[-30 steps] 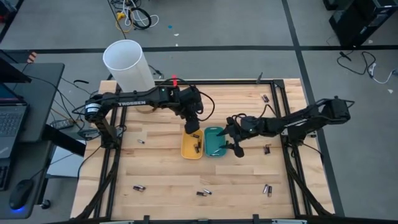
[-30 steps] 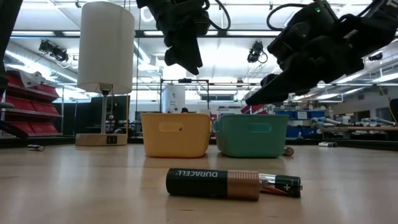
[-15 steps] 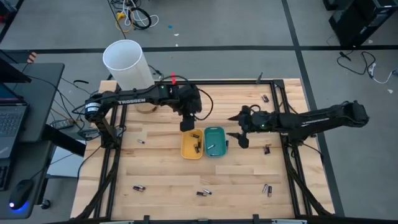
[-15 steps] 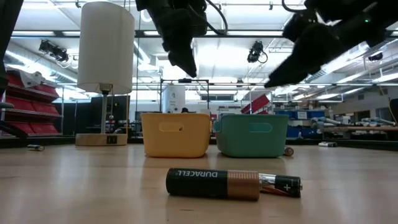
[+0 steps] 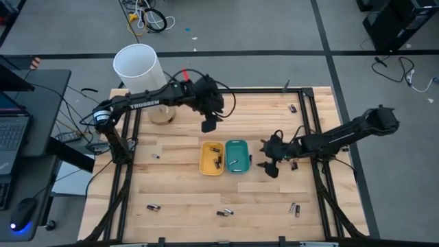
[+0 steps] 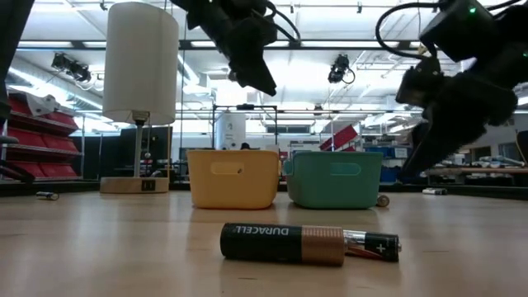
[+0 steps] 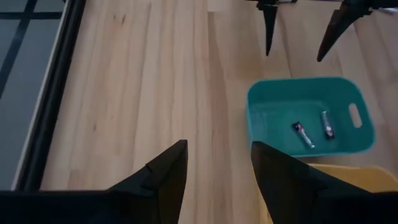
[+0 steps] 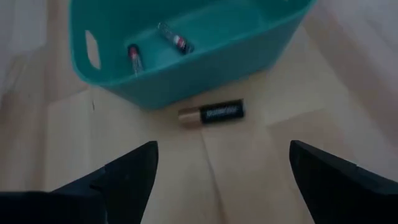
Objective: Sort batteries
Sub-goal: Put the black battery into the yellow bin
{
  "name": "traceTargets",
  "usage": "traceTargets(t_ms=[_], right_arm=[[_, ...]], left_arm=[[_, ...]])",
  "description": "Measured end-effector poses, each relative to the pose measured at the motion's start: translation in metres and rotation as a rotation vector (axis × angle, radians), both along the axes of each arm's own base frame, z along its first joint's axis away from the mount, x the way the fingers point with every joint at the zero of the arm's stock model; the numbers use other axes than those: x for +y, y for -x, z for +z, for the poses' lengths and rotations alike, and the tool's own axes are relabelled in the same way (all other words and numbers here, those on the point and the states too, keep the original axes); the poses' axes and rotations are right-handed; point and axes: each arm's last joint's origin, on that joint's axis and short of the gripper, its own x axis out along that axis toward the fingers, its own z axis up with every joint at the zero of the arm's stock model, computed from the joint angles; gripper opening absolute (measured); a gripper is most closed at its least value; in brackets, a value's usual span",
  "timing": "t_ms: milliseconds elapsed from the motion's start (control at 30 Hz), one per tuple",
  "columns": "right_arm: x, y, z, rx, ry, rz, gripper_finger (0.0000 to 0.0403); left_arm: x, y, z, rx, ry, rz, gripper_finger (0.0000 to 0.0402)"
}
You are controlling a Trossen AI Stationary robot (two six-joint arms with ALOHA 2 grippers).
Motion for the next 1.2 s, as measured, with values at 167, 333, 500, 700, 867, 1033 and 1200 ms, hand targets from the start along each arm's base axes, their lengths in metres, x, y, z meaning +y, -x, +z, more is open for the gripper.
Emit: traceTargets(t_ms=[167,333,500,700,867,1033,1200], right_arm=[[0.010,-0.005,-0.012,0.024,-0.014,-0.042,0.0348],[0.018,-0.008,-0.026,0.058,-0.024,-0.074,0.0348],[0.024,-0.013,-0.032,0.029,-0.015,-0.099,0.0349],[0.026,-0.015,-0.031,-0.005,-0.036,-0.125,0.0349],[0.028,-0.015,-0.032,-0.008,-0.037,-0.126,0.0349],[0.030,-0.015,-0.033,-0.009,-0.025,-0.123,0.0349],[0.028,-0.015,-0.034,-0.008,0.030,-0.103,0.0349]], left_arm=[[0.003,0.002,0.000,0.005,-0.022,-0.017,0.0193],[0.003,0.003,-0.002,0.027,-0.032,-0.041,0.0193],[0.003,0.008,-0.005,0.077,-0.024,-0.053,0.0193],[0.003,0.010,-0.007,0.104,-0.024,-0.073,0.0193],[0.004,0.011,-0.007,0.109,-0.030,-0.084,0.0193],[0.003,0.013,-0.009,0.136,-0.018,-0.086,0.0193],[0.003,0.013,-0.009,0.138,-0.018,-0.086,0.0193]])
